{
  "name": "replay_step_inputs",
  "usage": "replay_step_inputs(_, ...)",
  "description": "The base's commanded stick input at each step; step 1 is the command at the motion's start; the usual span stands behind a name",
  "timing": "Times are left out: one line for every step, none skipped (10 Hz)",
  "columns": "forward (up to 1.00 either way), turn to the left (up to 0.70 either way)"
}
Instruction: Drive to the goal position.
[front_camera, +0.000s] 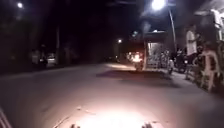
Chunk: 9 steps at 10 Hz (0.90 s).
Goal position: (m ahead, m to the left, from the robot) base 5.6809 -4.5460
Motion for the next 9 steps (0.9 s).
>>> replay_step_inputs(0.60,0.00)
replay_step_inputs(0.60,-0.14)
replay_step_inputs(0.60,-0.15)
replay_step_inputs(0.60,-0.15)
replay_step_inputs(0.60,-0.15)
replay_step_inputs(0.60,-0.08)
replay_step_inputs(0.60,0.00)
replay_step_inputs(0.60,0.00)
replay_step_inputs(0.60,0.00)
